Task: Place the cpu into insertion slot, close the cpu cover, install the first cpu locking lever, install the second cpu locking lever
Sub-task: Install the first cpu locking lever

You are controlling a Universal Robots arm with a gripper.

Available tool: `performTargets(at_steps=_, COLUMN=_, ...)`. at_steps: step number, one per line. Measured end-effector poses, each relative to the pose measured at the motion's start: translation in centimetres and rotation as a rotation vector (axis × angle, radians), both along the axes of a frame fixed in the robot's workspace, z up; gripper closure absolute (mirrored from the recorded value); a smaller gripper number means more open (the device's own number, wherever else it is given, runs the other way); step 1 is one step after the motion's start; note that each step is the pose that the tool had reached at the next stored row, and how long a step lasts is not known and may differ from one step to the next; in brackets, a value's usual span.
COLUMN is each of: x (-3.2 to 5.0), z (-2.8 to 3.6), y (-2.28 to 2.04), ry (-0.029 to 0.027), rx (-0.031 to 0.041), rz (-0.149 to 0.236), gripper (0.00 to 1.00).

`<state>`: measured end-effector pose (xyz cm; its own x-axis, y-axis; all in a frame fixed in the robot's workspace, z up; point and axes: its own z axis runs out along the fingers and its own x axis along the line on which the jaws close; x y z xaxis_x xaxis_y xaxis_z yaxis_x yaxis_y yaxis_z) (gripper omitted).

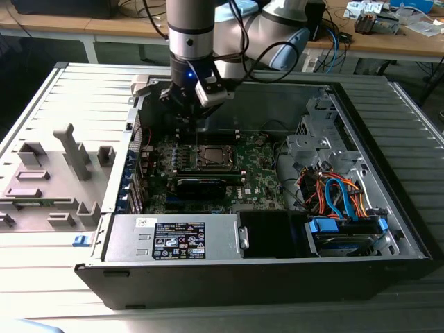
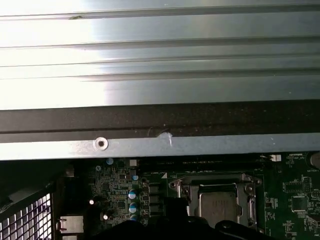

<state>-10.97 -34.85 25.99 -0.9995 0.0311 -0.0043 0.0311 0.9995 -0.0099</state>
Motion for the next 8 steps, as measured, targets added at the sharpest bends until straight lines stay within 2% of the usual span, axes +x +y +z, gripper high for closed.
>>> performTargets(at_steps=8, x=0.51, z=-0.02, y=0.0, ry=0.0, rx=0.0, rz=0.0, gripper=0.89)
